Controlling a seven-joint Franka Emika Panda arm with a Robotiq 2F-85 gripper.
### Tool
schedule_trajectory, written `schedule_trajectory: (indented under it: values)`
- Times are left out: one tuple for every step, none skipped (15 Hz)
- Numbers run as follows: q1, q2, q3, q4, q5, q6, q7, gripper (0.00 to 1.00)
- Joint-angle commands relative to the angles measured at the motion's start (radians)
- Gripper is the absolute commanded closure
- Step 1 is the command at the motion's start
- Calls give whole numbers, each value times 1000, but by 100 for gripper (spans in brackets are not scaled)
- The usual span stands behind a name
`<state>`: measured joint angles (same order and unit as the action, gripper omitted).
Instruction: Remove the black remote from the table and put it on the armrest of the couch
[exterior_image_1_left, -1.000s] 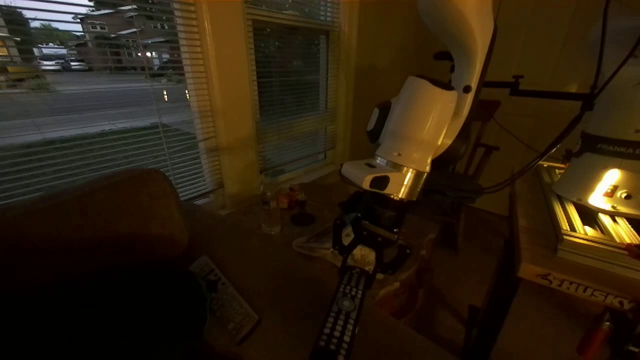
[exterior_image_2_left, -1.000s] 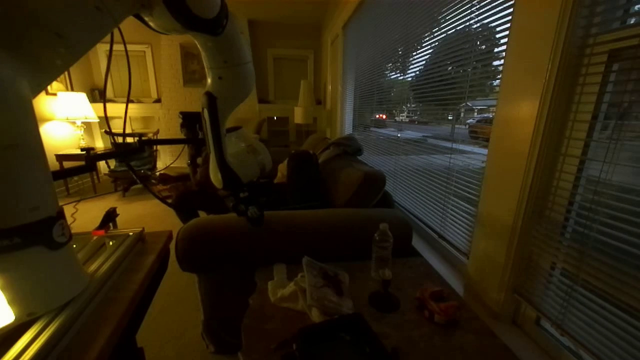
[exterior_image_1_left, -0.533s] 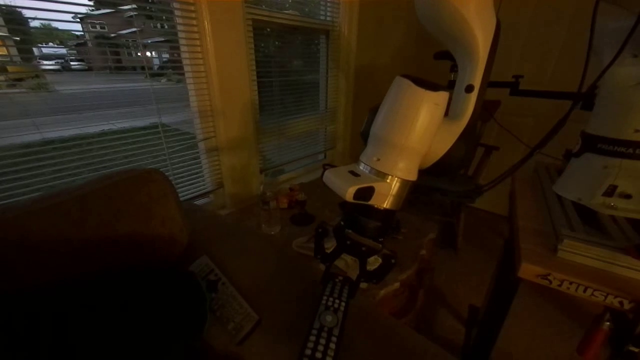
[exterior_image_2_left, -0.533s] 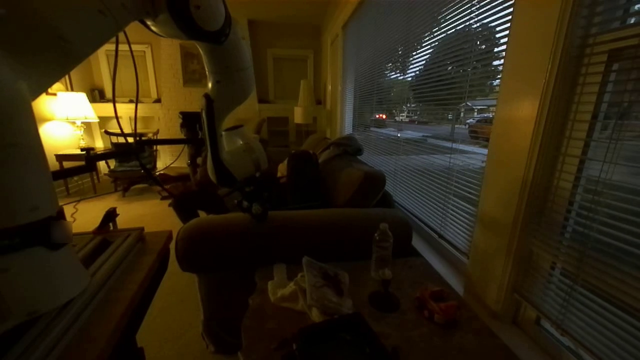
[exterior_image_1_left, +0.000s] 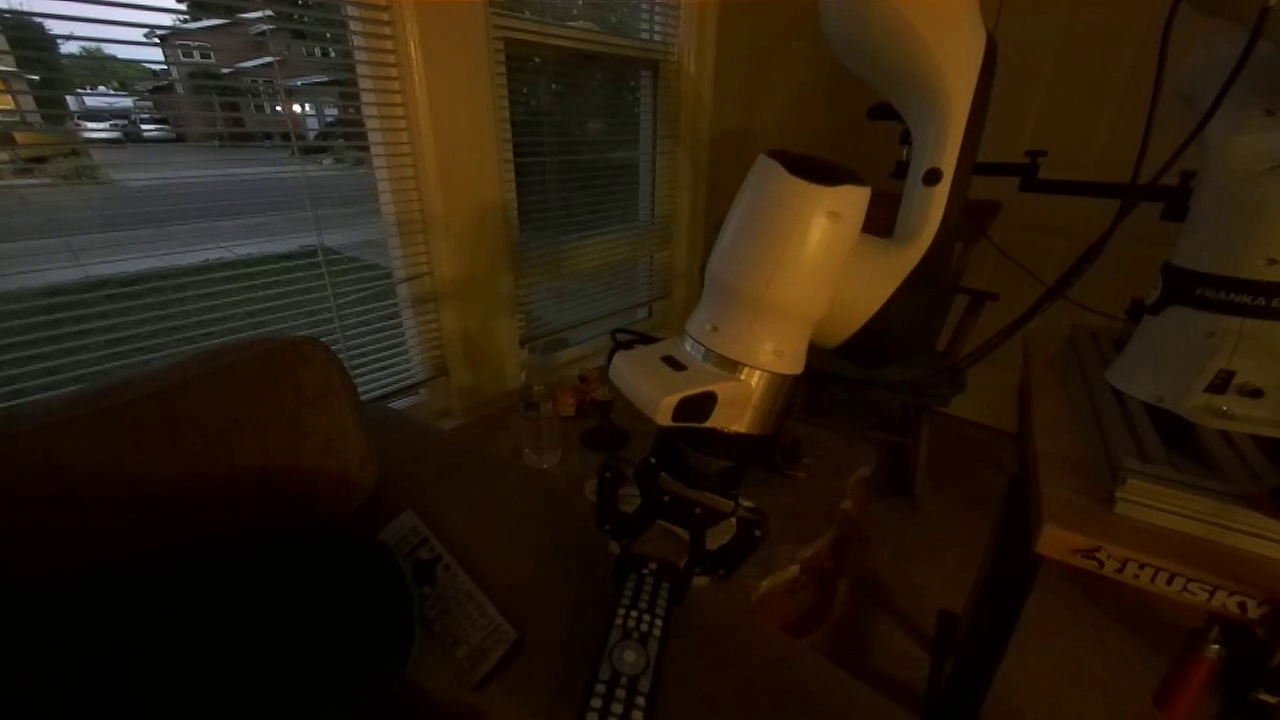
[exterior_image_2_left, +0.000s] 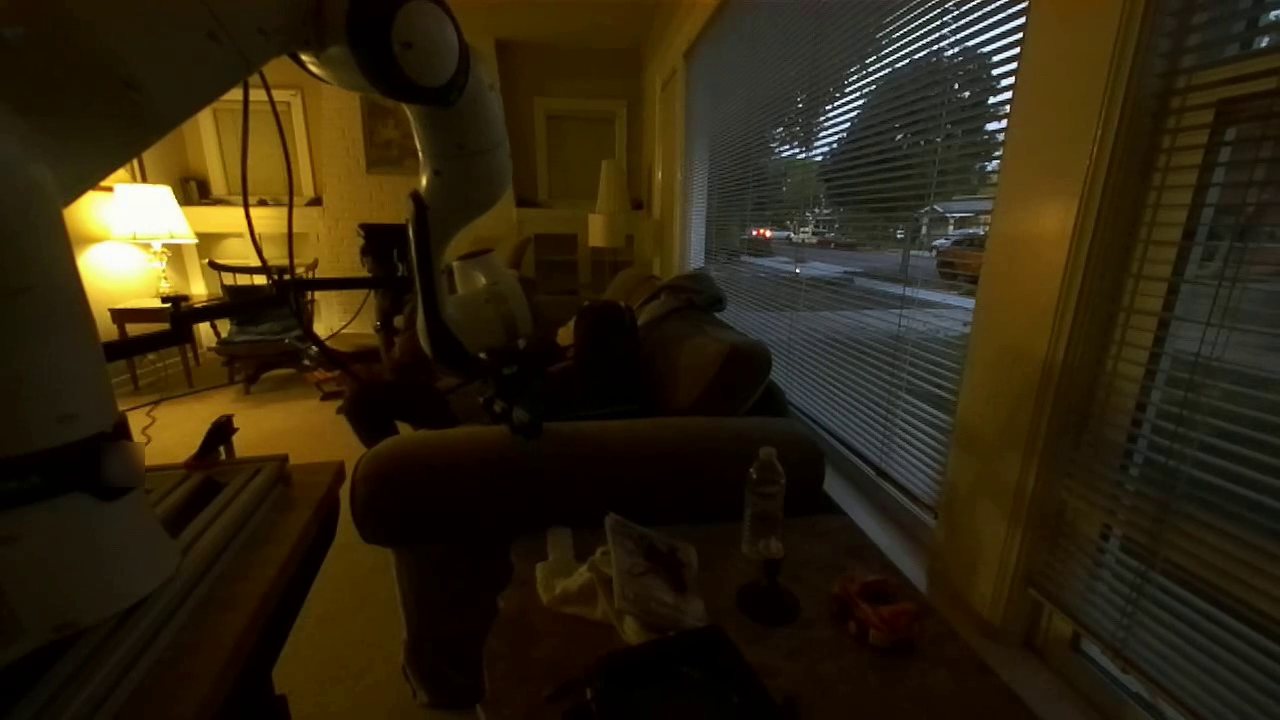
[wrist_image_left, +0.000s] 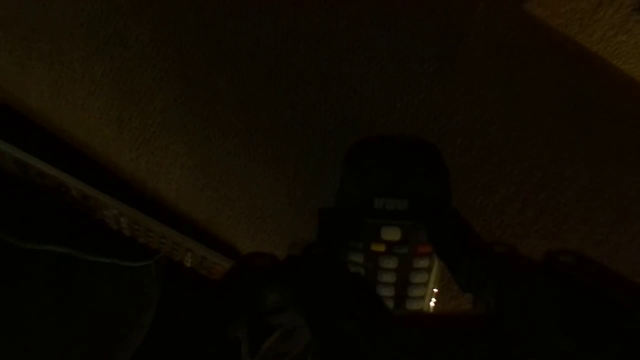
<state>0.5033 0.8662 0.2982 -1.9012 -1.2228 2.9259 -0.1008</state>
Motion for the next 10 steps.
schedule_trajectory:
  values:
    - [-27,35,43,32,84,-45,-117,72]
    - [-33,40,50,33,104,-54,-138,72]
    - [-37,43,54,34,117,-60,-156,72]
    - [-39,44,58,34,131,-62,-171,72]
    - [-41,45,59,36,141,-63,-184,72]
    - [-48,41,67,31,157,-68,-200,72]
    - [-43,40,63,34,161,-65,-205,22]
    - [-51,34,73,26,178,-73,-224,21]
    - [-52,28,75,22,185,-78,-232,16]
    - [-57,20,84,13,197,-84,-247,8]
